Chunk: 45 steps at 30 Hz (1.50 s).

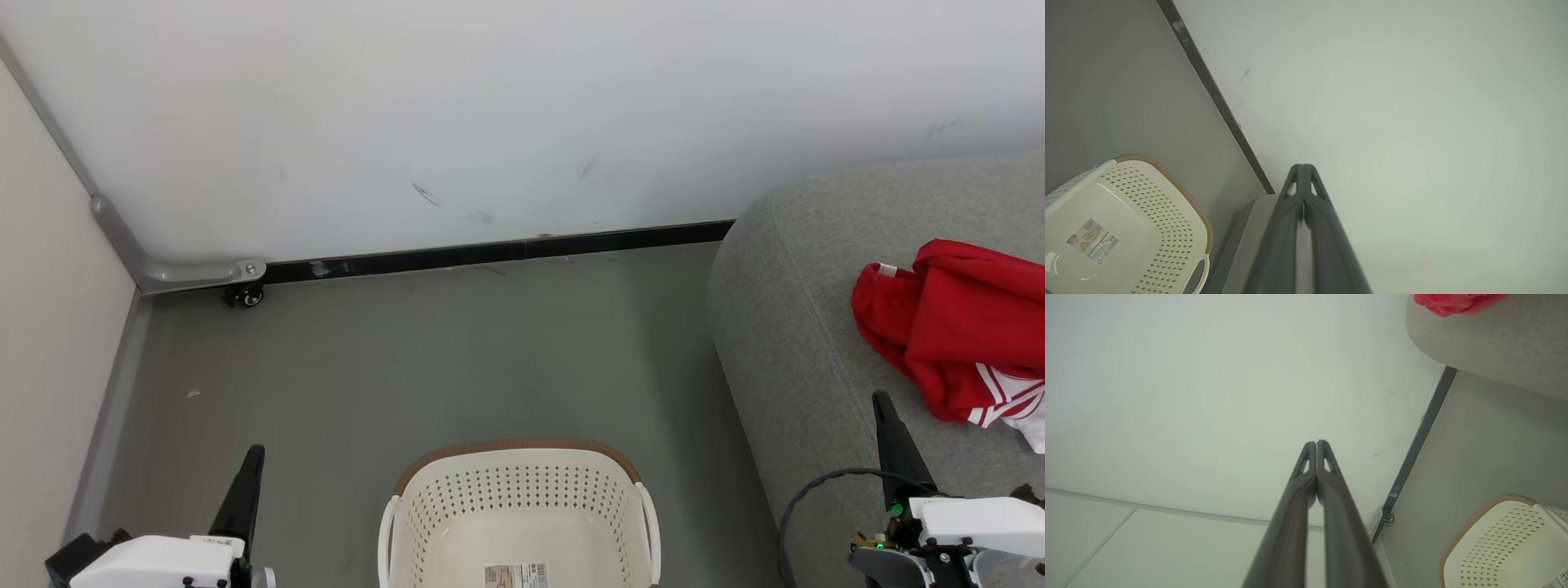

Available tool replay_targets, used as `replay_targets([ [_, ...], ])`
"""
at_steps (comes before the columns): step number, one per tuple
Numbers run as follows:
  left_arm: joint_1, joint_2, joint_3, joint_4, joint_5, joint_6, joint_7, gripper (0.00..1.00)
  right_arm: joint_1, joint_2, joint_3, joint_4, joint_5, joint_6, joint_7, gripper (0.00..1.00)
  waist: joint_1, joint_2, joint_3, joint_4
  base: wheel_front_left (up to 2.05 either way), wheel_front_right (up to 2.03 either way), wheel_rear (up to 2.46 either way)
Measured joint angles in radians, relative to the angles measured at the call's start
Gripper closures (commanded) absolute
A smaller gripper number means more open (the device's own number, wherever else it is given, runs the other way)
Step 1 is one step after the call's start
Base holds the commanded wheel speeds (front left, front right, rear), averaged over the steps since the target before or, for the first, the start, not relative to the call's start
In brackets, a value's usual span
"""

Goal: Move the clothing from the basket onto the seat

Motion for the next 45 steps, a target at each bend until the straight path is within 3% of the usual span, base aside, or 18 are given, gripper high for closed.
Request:
replay_targets([
  [14,-0.016,-0.013,0.03,-0.023,-0.198,-0.054,0.036,1.0,-0.039,-0.008,-0.01,0.002,0.203,0.0,0.027,1.0,-0.0003,0.0,0.005,-0.001,0.0,0.0,0.0],
  [45,-0.016,-0.013,0.027,-0.031,-0.203,-0.054,0.035,1.0,-0.039,-0.008,-0.012,0.002,0.205,0.0,0.027,1.0,-0.0005,0.0,0.006,-0.001,0.0,0.0,0.0],
])
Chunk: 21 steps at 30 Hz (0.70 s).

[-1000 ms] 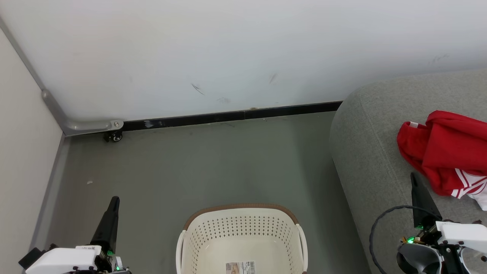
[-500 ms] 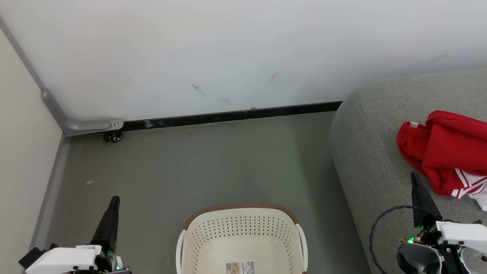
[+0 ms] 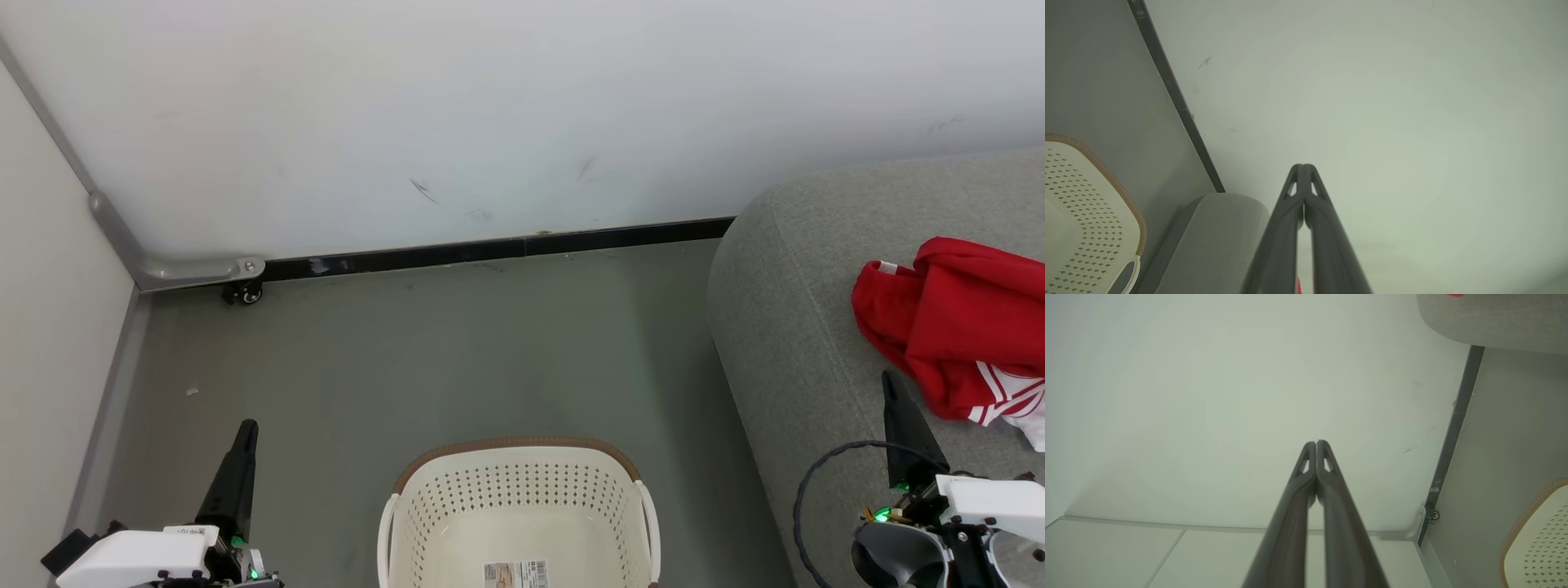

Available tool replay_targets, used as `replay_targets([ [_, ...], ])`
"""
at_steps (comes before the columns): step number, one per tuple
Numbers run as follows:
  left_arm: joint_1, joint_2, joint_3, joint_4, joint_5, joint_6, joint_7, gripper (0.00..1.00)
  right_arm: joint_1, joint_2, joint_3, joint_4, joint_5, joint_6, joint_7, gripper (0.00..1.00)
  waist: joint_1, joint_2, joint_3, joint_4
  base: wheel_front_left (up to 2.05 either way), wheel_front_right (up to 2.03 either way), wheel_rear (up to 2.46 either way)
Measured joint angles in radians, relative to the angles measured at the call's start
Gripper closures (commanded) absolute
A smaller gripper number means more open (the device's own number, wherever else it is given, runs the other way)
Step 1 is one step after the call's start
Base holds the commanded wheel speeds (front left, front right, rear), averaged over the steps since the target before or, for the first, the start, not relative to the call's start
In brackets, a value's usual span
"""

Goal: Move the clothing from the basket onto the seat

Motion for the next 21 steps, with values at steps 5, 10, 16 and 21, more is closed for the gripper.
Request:
replay_targets([
  [5,0.0,0.0,-0.001,0.0,0.0,0.0,0.0,1.0,0.0,0.0,-0.001,0.0,0.0,0.0,0.0,1.0,0.0,0.0,0.0,0.0,0.0,0.0,0.0],
  [10,0.0,0.0,-0.002,-0.001,0.0,0.0,0.0,1.0,0.0,0.0,-0.001,0.0,0.0,0.0,0.0,1.0,0.0,0.0,0.0,0.0,0.0,0.0,0.0],
  [16,0.0,0.0,-0.003,-0.001,0.0,0.0,0.0,1.0,0.0,0.0,-0.002,0.0,0.0,0.0,0.0,1.0,-0.0001,0.0,0.0,0.0,0.0,0.0,0.0],
  [21,0.0,0.0,-0.003,-0.002,0.0,0.0,0.0,1.0,0.0,0.0,-0.003,0.0,0.0,0.0,0.0,1.0,-0.0001,0.0,0.0,0.0,0.0,0.0,0.0],
])
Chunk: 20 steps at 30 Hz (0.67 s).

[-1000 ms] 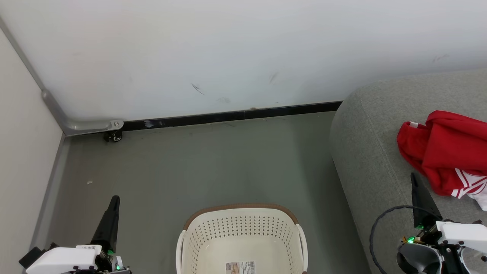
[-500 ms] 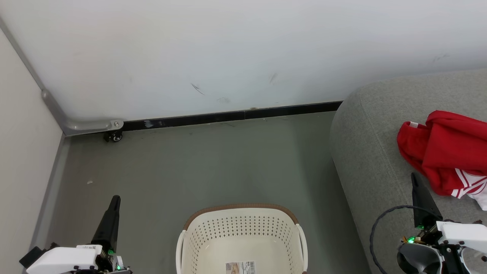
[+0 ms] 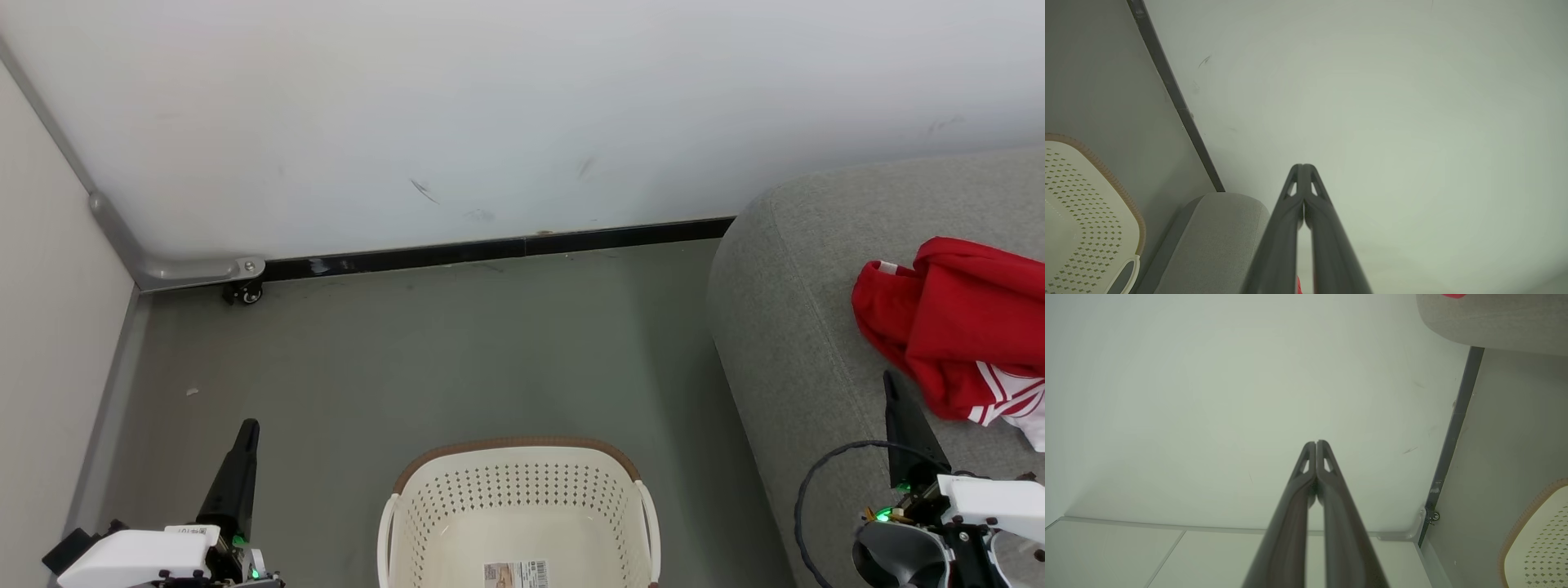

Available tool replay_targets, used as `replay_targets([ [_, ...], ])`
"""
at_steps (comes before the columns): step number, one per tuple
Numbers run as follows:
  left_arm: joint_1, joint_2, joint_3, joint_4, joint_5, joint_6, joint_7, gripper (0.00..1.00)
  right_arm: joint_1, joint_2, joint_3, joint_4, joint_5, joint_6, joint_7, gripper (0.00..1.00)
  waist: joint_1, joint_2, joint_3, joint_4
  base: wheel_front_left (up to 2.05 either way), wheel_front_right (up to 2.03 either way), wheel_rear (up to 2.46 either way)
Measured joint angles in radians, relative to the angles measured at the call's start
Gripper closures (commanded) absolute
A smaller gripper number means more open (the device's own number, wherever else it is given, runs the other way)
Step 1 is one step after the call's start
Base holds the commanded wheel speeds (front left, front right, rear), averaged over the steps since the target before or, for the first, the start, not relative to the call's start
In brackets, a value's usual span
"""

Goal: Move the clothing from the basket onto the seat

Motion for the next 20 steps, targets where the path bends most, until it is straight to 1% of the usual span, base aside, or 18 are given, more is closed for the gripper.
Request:
replay_targets([
  [20,0.0,0.0,-0.002,-0.002,0.0,0.0,-0.005,1.0,0.0,0.0,-0.006,0.0,0.0,0.0,0.0,1.0,0.0,0.0,0.0,0.0,0.0,0.0,0.0],
])
